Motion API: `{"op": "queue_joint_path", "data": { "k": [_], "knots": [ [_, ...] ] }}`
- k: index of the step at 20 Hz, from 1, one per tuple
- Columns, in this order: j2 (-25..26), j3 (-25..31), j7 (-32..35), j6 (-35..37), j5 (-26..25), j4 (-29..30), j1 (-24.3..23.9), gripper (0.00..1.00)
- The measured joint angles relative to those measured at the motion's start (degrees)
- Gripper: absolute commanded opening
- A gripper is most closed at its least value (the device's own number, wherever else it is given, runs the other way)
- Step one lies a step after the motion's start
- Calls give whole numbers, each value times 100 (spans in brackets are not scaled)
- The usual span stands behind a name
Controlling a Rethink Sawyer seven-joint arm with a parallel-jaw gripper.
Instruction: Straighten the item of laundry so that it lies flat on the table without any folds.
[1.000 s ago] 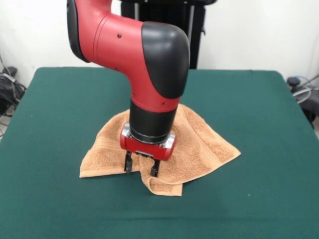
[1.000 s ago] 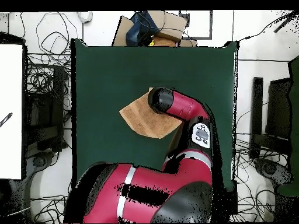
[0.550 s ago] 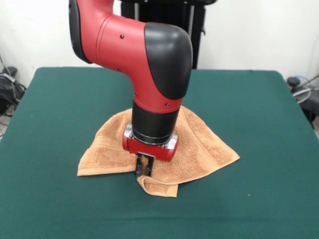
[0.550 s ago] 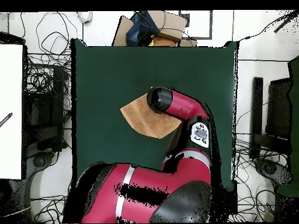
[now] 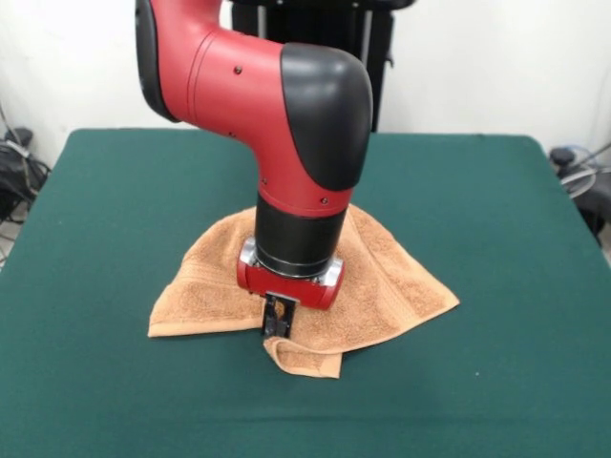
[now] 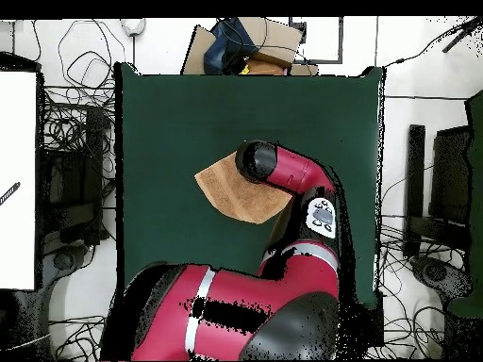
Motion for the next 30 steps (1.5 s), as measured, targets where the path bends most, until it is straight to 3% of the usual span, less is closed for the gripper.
{"op": "queue_joint_path", "data": {
  "k": [10,22,28,29,30],
  "knots": [
    [-144,29,0,-152,0,197,-1,0],
    [-884,91,0,-297,1,924,-109,0],
    [-1007,97,0,-464,1,1148,-172,0],
    [-1016,99,0,-582,1,1236,-174,100],
    [-1016,100,0,-593,1,1244,-174,100]
  ]
}}
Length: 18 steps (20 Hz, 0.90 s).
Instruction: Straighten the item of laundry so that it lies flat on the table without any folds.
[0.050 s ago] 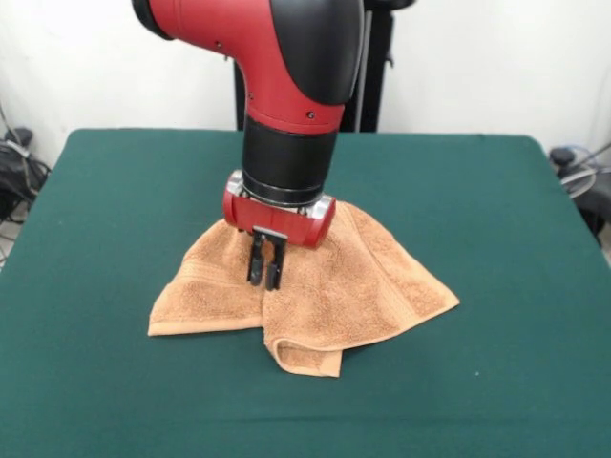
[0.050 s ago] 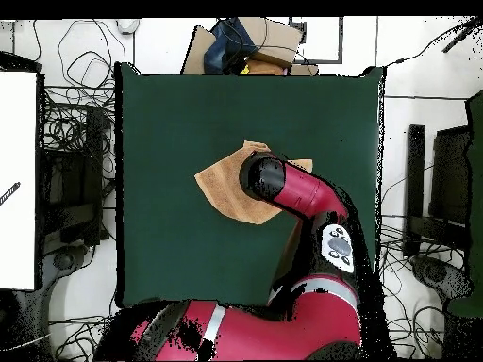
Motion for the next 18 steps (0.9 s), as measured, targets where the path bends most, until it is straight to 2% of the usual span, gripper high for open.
{"op": "queue_joint_path", "data": {
  "k": [18],
  "knots": [
    [21,22,0,-214,1,280,2,100]
  ]
}}
